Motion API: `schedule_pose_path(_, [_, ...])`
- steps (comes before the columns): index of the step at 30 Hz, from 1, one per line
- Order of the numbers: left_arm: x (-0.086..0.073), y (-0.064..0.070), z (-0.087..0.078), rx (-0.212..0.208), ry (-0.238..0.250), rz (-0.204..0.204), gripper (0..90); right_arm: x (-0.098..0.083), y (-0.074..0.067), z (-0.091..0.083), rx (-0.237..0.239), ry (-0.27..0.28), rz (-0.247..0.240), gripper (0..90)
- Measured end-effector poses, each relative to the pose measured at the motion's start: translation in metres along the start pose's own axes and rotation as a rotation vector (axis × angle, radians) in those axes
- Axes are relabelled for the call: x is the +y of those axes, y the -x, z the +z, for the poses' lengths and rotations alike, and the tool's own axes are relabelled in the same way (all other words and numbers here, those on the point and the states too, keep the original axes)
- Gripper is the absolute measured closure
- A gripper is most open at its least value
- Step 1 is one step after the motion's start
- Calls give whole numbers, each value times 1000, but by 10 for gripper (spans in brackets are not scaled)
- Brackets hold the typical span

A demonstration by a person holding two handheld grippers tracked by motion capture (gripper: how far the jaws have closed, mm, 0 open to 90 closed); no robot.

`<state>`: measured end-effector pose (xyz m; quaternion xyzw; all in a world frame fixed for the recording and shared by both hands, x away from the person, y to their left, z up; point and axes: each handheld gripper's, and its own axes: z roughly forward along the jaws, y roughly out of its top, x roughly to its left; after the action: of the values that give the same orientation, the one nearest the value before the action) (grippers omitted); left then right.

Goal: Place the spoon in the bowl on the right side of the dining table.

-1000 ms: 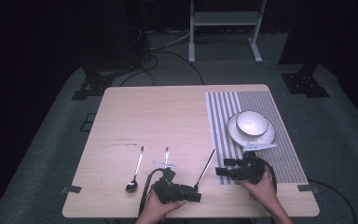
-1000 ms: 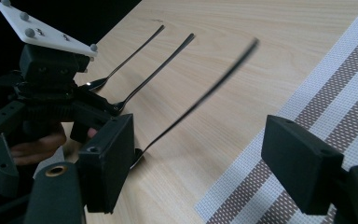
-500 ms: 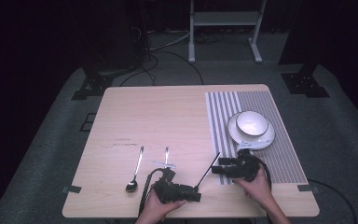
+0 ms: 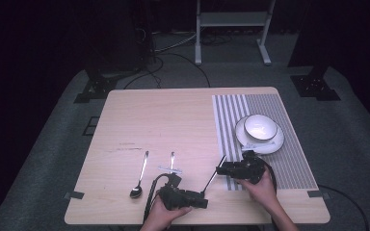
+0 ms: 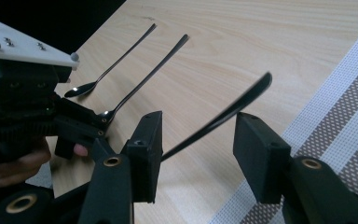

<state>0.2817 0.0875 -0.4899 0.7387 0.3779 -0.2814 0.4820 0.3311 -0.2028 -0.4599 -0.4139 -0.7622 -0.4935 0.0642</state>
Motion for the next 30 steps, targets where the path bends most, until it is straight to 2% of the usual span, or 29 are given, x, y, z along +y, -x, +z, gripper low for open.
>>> schedule_pose_path(5, [0,0,0,0,0,-1,53,2,0,2,2,-2,14,584])
schedule_pose_path(8, [0,0,0,2,-1,-1,53,2,2,3,12,-6,31,681])
schedule_pose_path(11, [0,0,0,3,-2,-1,53,1,2,3,19,-7,40,731])
schedule_pose_path(18, [0,0,0,3,1,-1,53,6,4,-1,104,10,76,811])
schedule_pose_path(19, [0,0,0,3,2,-2,53,6,4,-1,104,10,76,811])
schedule_pose_path(20, [0,0,-1,2,4,-1,52,8,4,-3,137,9,94,832])
schedule_pose_path(25, [0,1,-1,-1,12,-2,52,10,4,-3,182,12,122,865])
schedule_pose_path(26, [0,1,-1,2,14,2,52,11,4,-4,212,16,137,880])
schedule_pose_path(30, [0,2,-1,4,13,6,51,12,4,-4,232,18,146,888])
